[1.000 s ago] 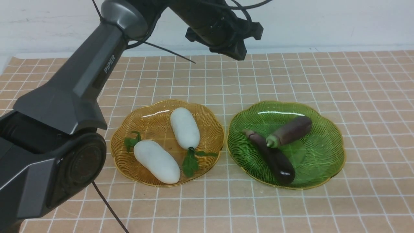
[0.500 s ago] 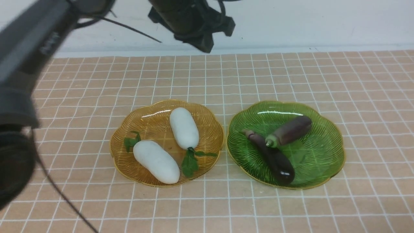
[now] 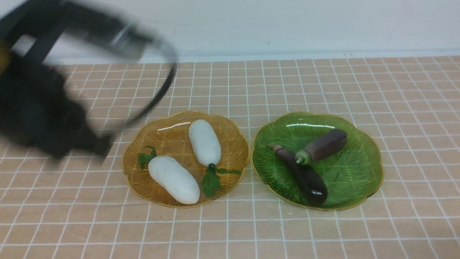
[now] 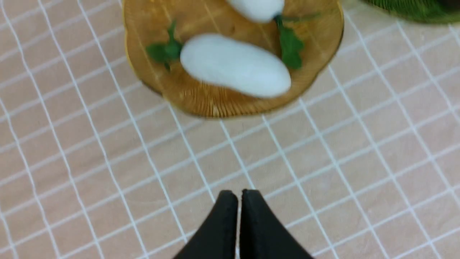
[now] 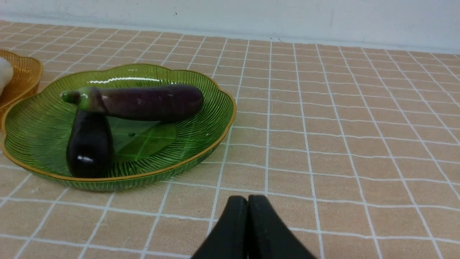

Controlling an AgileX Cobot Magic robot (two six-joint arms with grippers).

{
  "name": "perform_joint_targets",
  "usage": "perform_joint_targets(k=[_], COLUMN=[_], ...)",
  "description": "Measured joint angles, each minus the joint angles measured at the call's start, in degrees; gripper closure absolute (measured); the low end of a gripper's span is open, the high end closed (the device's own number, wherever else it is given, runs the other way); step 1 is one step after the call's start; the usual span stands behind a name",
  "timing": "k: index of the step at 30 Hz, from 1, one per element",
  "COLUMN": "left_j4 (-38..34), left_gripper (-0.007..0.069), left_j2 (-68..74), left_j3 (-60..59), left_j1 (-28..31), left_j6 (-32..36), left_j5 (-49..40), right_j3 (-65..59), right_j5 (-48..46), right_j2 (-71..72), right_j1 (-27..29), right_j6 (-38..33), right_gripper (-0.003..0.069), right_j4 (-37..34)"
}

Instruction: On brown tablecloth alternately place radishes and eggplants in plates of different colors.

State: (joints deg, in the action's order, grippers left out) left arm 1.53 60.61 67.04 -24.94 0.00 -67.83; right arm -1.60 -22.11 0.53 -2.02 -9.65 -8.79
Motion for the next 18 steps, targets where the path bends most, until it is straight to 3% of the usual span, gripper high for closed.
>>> perform_joint_targets(k=[3, 10, 14, 18], left_j4=[-0.67, -2.30, -0.78, 0.11], left_gripper=[0.0628, 0.0628, 0.0628, 0.0628], left_j2=[-15.03, -49.45, -60.98, -59.99], left_j3=[-15.49, -38.67, -42.59, -43.33], left_j1=[0.00, 0.00, 0.00, -0.06], left_j6=[-2.37, -7.38, -10.66, -12.33], left_j5=[9.05, 21.66, 22.36, 23.99], right_j3=[0.00, 0.00, 0.00, 0.00], right_j5=[0.00, 0.00, 0.00, -0.07], right_j2=[0.00, 0.00, 0.00, 0.00], right_j1=[0.00, 0.00, 0.00, 0.00], right_j6=[0.00, 0.00, 0.00, 0.00], right_gripper=[0.0674, 0.0674, 0.0674, 0.0674], right_j4=[0.00, 0.00, -0.07, -0.18])
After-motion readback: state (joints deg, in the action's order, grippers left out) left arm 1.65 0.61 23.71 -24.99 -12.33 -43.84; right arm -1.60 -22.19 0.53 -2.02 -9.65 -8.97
